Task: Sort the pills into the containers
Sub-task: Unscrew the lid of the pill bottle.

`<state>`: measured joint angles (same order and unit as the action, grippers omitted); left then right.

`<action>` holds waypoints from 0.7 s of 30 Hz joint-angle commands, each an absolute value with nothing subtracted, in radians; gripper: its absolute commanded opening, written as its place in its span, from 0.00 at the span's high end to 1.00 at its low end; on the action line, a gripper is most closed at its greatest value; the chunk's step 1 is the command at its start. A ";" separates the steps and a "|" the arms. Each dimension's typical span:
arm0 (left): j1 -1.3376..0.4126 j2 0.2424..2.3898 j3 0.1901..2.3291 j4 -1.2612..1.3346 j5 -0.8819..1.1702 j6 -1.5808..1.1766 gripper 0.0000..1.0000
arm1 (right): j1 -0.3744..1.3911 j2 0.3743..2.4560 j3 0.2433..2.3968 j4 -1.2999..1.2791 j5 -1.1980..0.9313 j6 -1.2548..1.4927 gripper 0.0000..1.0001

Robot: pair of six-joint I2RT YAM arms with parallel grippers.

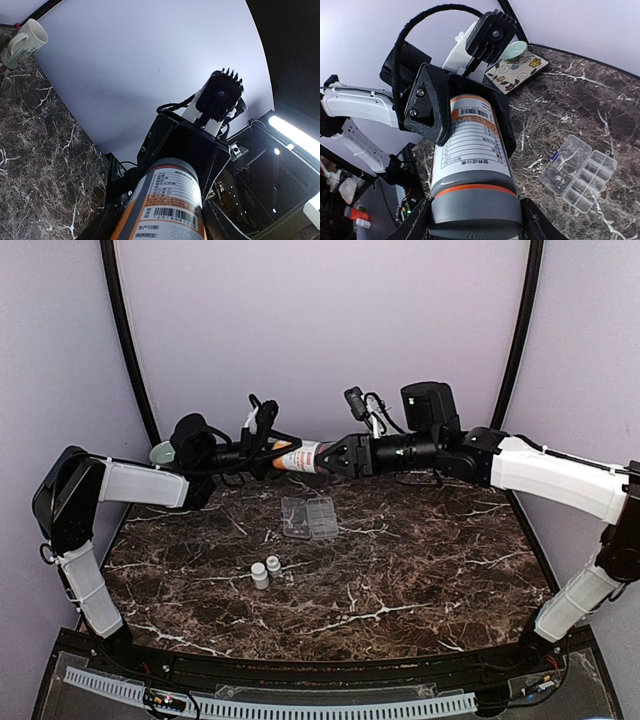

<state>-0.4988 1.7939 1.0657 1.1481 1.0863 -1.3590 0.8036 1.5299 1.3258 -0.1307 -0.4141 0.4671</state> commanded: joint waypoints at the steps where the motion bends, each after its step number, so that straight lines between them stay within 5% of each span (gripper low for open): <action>1: -0.497 1.768 1.120 1.142 1.075 -1.370 1.00 | 0.843 1.493 1.301 -0.259 -0.165 0.226 0.62; 14: -0.497 1.786 1.148 1.097 1.061 -1.394 1.00 | 1.048 1.398 1.101 -0.132 0.488 -0.140 0.61; 21: -0.497 1.807 1.142 1.179 1.073 -1.445 1.00 | 1.051 1.378 1.095 -0.118 0.474 -0.090 0.37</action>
